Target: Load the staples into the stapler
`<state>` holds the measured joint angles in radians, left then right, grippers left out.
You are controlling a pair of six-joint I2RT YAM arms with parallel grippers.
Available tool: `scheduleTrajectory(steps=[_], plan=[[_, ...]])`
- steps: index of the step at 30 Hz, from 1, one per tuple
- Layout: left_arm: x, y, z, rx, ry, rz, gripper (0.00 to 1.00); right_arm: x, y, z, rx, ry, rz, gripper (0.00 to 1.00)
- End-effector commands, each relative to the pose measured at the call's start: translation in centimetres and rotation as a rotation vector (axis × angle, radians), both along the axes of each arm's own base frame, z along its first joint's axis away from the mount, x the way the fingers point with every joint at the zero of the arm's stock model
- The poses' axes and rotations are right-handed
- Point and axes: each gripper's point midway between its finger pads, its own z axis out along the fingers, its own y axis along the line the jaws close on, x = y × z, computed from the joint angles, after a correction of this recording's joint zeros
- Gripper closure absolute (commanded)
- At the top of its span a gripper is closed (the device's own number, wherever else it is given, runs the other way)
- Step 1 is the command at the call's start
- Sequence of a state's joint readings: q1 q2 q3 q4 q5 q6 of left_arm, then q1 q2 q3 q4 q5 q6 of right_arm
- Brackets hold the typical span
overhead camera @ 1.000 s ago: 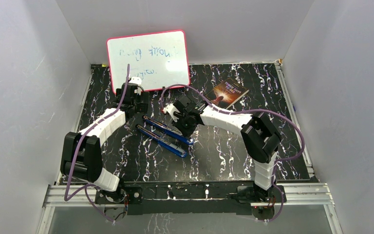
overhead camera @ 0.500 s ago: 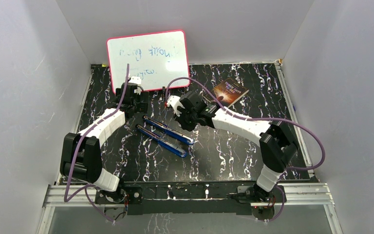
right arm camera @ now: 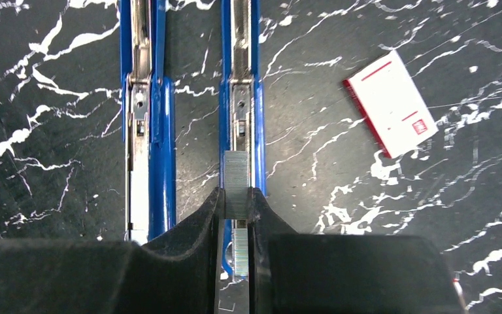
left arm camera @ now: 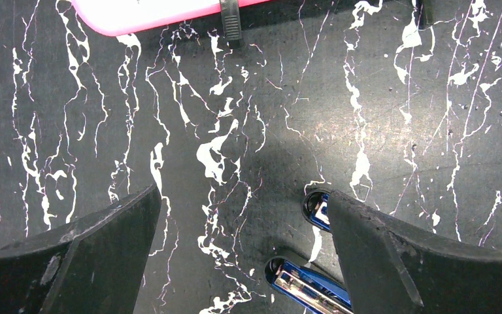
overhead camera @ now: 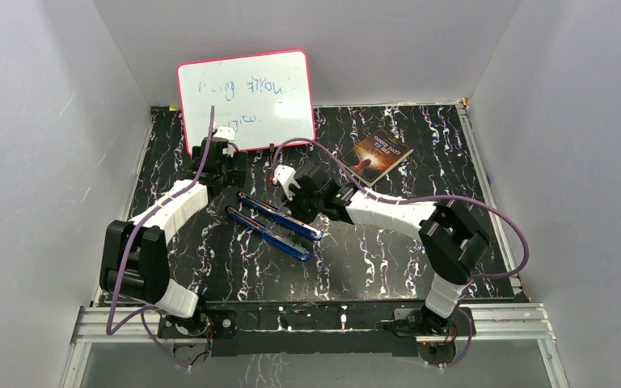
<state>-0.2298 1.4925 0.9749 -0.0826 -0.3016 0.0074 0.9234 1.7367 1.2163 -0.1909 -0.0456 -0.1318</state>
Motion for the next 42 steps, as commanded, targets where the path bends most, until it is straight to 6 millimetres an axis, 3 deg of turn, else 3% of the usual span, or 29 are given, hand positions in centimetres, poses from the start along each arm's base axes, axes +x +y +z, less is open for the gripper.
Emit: scheduleTrajectory(steps=[1, 10, 19, 42], plan=[[0.0, 0.2, 1.6, -0.018, -0.048, 0.007, 0.02, 0.1, 1.1, 0.3, 0.086, -0.072, -0.019, 1.0], [0.1, 0.2, 1.6, -0.019, -0.049, 0.006, 0.02, 0.4, 0.2, -0.3, 0.103, -0.107, -0.072, 1.0], [0.1, 0.2, 1.6, -0.019, -0.05, 0.005, 0.02, 0.7, 0.3, 0.6, 0.118, -0.122, -0.062, 1.0], [0.0, 0.2, 1.6, -0.02, -0.051, 0.005, 0.02, 0.5, -0.1, -2.4, 0.005, 0.017, 0.002, 1.0]])
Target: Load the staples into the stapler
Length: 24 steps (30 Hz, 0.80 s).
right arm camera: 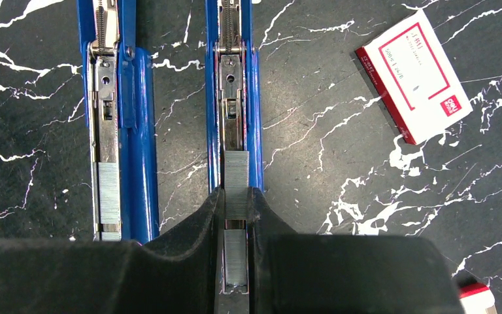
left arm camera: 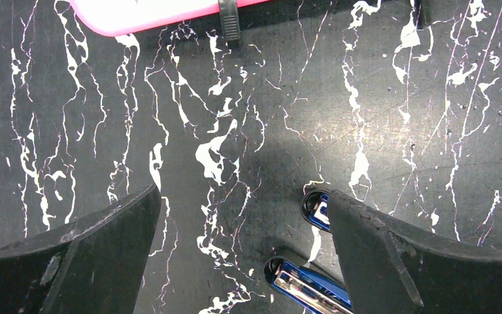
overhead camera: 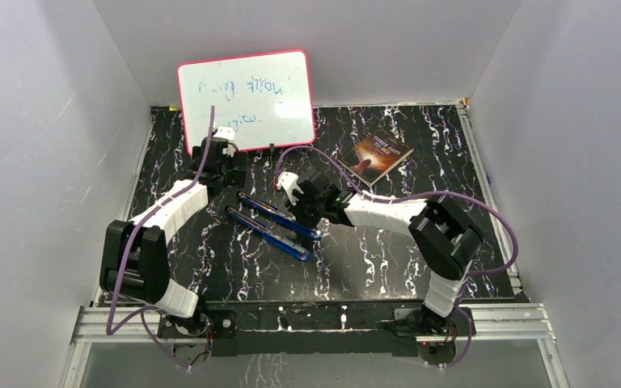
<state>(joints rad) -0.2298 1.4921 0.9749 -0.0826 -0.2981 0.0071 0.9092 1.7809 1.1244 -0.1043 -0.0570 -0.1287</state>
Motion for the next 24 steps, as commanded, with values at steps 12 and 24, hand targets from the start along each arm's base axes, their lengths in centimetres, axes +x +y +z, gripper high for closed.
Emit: scheduleTrajectory(steps=[12, 24], plan=[[0.0, 0.3, 1.6, -0.017, -0.049, 0.008, 0.02, 0.7, 0.6, 1.3, 0.015, -0.007, 0.006, 1.0], [0.0, 0.2, 1.6, -0.018, -0.048, 0.005, 0.02, 0.3, 0.3, 0.3, -0.033, 0.048, 0.02, 1.0]])
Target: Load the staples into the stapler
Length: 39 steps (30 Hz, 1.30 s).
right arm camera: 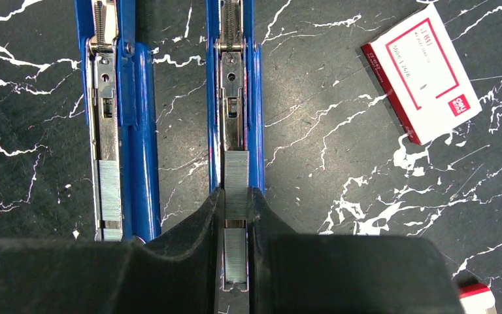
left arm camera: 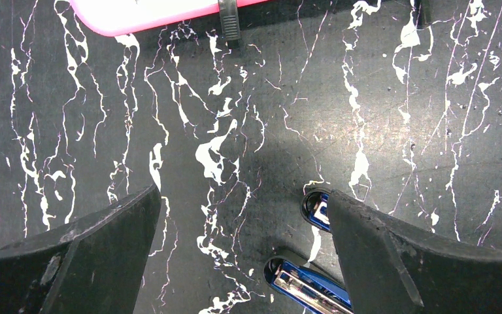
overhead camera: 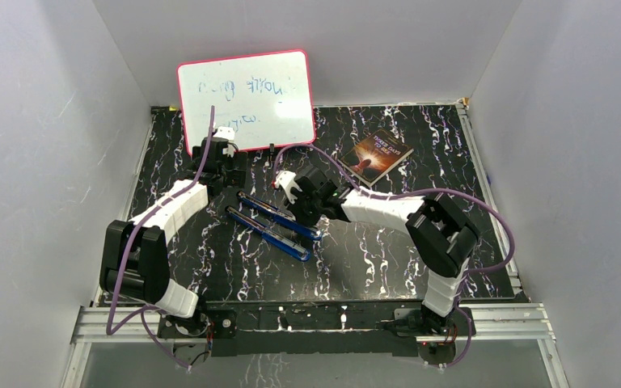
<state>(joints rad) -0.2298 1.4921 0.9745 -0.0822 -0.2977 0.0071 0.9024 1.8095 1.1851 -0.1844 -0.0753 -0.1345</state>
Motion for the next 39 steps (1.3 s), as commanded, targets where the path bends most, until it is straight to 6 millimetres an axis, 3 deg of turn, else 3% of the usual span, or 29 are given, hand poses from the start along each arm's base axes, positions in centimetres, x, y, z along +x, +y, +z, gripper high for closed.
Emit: scheduleTrajectory(steps=[1, 27, 32, 36, 39], plan=[[0.0, 0.2, 1.6, -0.018, -0.048, 0.006, 0.02, 0.3, 0.3, 0.3, -0.004, 0.014, 0.01, 1.0], [0.0, 0.2, 1.6, -0.018, -0.049, 0.007, 0.02, -0.7, -1.0, -1.1, -0.14, 0.149, 0.03, 1.0], [0.0, 0.2, 1.7, -0.019, -0.05, 0.006, 0.02, -0.4, -0.8, -1.2, -0.14, 0.15, 0.026, 0.94], [0.0, 0.3, 1.6, -0.016, -0.049, 0.007, 0.02, 0.0, -0.5, -0.7, -0.109, 0.122, 0.012, 0.79], [0.0, 0.2, 1.6, -0.018, -0.05, 0.005, 0.02, 0.2, -0.4, -0.2, -0.086, 0.107, 0.002, 0.74]])
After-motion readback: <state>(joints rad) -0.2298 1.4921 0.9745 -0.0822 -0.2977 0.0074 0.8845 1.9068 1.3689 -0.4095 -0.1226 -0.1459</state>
